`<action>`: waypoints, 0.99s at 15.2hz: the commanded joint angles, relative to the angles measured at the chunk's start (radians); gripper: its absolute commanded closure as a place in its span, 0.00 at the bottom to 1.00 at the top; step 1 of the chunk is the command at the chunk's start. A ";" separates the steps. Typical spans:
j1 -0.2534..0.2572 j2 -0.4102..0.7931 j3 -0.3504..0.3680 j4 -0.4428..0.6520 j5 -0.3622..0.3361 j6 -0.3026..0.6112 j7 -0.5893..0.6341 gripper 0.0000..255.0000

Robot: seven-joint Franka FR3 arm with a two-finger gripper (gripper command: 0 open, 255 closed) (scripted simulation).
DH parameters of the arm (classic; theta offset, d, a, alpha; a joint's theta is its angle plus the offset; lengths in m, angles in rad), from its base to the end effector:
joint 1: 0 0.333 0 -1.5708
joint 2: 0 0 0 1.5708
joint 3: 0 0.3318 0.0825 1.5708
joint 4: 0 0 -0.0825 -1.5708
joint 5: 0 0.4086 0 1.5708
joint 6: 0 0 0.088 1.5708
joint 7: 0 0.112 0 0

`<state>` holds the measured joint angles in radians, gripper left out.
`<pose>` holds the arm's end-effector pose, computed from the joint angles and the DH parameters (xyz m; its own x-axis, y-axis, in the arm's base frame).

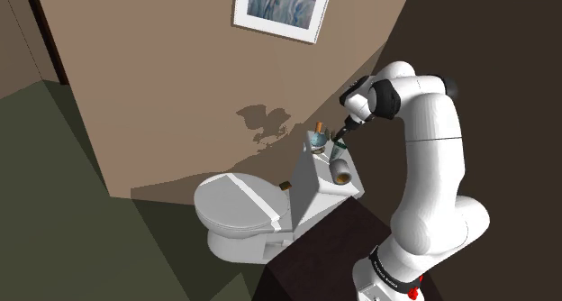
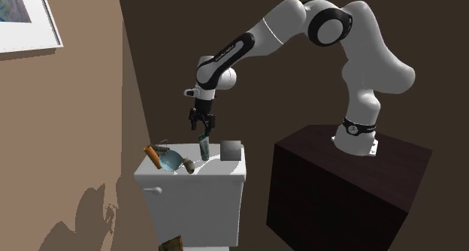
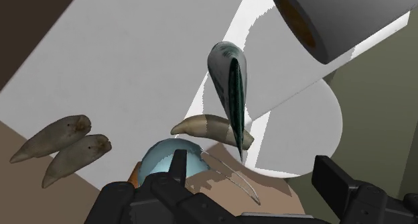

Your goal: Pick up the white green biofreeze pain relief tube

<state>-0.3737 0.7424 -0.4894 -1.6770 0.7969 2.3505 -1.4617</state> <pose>0.5005 -0.5057 0.2019 0.9544 0.1527 0.2564 0.1623 -0.9866 -0.0167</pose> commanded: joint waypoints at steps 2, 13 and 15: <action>-0.022 0.041 0.017 0.027 0.019 0.011 -0.018 0.00; -0.038 0.086 0.039 0.043 0.044 0.039 -0.039 1.00; -0.038 0.086 0.039 0.043 0.045 0.039 -0.039 1.00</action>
<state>-0.4112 0.8278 -0.4499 -1.6335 0.8416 2.3894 -1.5004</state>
